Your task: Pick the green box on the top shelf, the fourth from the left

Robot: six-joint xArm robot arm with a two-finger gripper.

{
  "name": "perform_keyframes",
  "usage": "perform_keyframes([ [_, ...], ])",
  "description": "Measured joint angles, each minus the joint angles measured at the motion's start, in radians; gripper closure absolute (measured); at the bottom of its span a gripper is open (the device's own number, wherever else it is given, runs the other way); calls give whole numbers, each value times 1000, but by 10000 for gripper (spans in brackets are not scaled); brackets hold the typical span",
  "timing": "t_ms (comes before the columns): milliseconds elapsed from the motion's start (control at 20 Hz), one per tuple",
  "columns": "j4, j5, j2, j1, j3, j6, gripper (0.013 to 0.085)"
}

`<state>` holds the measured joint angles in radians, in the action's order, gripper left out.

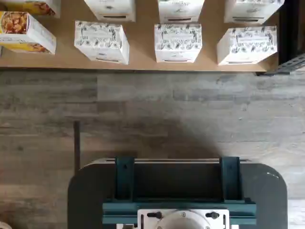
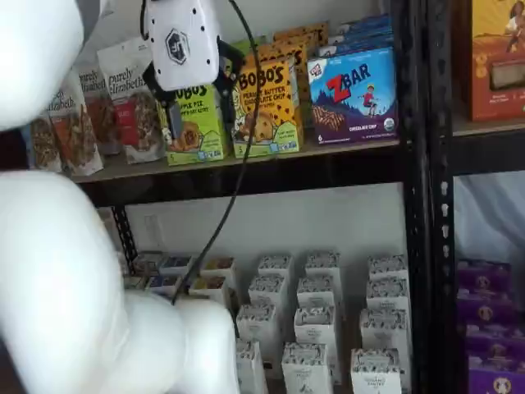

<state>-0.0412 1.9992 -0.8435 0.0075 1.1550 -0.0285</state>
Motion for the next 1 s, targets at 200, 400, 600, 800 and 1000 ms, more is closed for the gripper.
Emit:
perform_keyframes([
  [200,-104,-94,-58,-99,-53,63,130],
  [400,-107,-91,-55,-107,-48,72,130],
  [600,-105,-91,-54,-104,-48,70,130],
  [800,-105,-100,-50,-85,-46,53,130],
  [1000,-82,-140,-50,-28,-50,8,130],
])
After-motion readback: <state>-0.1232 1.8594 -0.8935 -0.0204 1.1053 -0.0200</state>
